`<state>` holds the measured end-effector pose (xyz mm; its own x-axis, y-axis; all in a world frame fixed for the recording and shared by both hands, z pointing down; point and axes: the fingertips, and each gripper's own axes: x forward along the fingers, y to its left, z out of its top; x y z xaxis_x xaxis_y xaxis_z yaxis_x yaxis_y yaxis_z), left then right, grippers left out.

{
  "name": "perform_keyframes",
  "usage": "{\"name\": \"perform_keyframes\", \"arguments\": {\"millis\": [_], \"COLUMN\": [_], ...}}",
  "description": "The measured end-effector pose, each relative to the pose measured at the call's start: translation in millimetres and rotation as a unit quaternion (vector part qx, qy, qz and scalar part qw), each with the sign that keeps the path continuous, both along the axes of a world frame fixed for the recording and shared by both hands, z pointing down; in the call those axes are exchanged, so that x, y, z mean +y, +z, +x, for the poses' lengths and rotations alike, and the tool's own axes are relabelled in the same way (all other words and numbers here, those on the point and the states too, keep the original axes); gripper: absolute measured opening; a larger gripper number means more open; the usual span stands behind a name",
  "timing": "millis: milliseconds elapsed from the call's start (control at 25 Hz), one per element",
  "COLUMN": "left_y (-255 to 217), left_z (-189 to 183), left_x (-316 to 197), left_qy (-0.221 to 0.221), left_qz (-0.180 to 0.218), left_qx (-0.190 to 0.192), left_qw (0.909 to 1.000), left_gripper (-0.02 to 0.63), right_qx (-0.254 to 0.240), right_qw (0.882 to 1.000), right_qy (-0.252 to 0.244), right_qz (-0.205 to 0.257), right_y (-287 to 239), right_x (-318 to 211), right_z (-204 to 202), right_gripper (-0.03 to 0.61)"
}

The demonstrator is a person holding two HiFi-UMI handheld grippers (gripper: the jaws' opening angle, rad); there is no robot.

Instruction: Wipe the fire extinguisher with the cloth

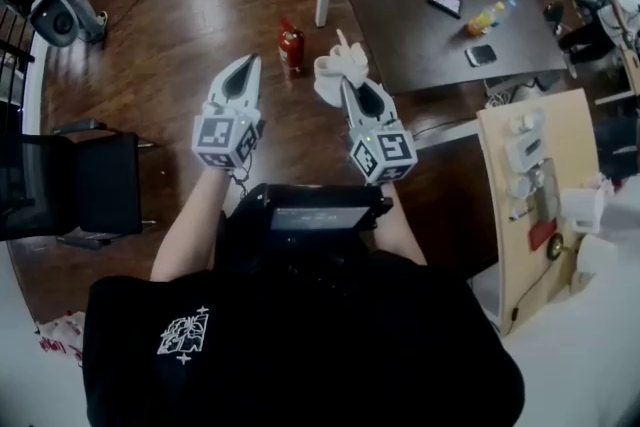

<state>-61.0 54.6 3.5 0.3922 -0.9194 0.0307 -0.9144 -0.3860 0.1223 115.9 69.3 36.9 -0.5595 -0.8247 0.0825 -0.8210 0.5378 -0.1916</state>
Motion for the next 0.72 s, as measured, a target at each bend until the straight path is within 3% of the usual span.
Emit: {"name": "perform_keyframes", "arguments": {"millis": [440, 720], "left_y": [14.6, 37.2], "left_z": [-6.8, -20.7], "left_x": [-29.4, -77.9], "left_qy": [-0.002, 0.015], "left_qz": [-0.009, -0.022], "left_qx": [-0.001, 0.001], "left_qw": [1.0000, 0.9996], "left_gripper": [0.002, 0.002], "right_qx": [-0.005, 0.015], "right_qw": [1.000, 1.000], "right_qy": [-0.005, 0.005], "right_qz": [-0.010, -0.013], "right_y": [15.5, 34.5], "right_x": [-32.3, -76.4], "right_z": [-4.8, -20.7], "right_gripper": [0.094, 0.094]}}
